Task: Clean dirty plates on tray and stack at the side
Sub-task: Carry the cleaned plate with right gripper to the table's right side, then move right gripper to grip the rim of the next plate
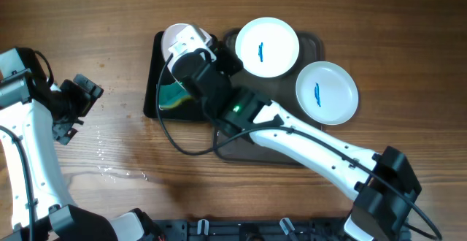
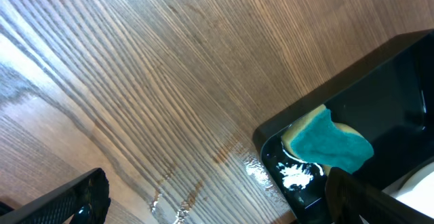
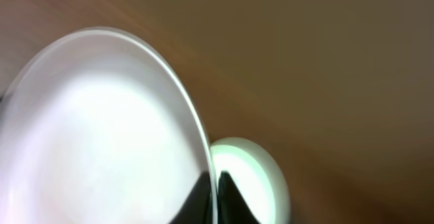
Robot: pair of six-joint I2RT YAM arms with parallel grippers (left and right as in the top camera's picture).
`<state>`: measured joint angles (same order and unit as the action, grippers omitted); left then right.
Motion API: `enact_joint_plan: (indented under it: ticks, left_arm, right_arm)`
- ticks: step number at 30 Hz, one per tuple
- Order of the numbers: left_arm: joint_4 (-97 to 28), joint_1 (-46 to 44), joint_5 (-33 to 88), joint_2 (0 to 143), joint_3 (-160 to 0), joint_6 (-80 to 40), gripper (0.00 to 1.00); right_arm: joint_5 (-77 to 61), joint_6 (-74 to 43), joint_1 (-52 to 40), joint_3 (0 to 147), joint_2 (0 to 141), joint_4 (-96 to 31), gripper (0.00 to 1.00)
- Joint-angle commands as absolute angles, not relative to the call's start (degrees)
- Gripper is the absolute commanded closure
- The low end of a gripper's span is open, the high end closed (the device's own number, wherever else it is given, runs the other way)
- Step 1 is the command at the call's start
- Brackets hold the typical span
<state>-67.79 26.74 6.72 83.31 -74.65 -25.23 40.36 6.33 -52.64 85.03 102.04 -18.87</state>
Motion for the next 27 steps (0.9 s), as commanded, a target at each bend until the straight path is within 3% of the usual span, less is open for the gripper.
enact_joint_plan:
  ticks: [1,5,8,11,16,19,21,23,27]
  left_arm:
    - [-67.77,27.0,6.55,82.61,-75.33,-25.98,0.0]
    - [-67.77,27.0,6.57,82.61,-75.33,-25.98,0.0]
    - [-67.77,27.0,6.55,82.61,-75.33,-25.98,0.0]
    - [-67.77,27.0,6.57,82.61,-75.33,-25.98,0.0]
    - [-67.77,27.0,6.55,82.61,-75.33,-25.98,0.0]
    - [-67.77,27.0,6.55,82.61,-75.33,-25.98,0.0]
    - [-67.77,27.0,6.55,82.61,-75.33,-25.98,0.0]
    - [-67.77,27.0,6.57,82.61,-75.33,-25.98,0.0]
    - [-67.77,27.0,6.57,82.61,-75.33,-25.98,0.0]
  right_arm:
    - [16.69,-16.34,-46.98,85.71,99.11,-22.24,0.96]
    - [1.87,-29.04,-32.95,85.95,88.38,-29.23,0.96]
    - [-5.06,-33.04,-12.97,85.93,84.01,-43.68,0.96]
    - [-6.87,-30.79,9.21,85.76,86.46,-54.43,0.96]
    - [-7.55,-28.01,30.28,85.76,99.61,-61.95,0.93]
    - [-6.92,-25.04,33.58,85.76,107.2,-62.94,0.85]
    - [-0.86,-26.13,33.67,85.76,109.95,-63.46,0.57]
    - [-2.61,-25.71,33.67,85.78,109.23,-63.35,0.52]
    - [-24.53,-9.93,29.12,85.76,103.63,-64.66,0.48]
